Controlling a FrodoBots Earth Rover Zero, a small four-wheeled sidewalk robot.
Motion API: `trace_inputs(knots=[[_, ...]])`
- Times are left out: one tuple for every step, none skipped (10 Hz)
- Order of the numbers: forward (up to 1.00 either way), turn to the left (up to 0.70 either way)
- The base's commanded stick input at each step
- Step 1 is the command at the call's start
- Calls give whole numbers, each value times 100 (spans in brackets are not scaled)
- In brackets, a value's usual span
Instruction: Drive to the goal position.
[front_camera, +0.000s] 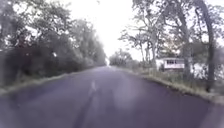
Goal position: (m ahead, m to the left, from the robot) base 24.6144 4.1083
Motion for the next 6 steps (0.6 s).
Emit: trace_inputs(knots=[[100, 0], [100, 0], [100, 0], [100, 0], [100, 0], [100, 0]])
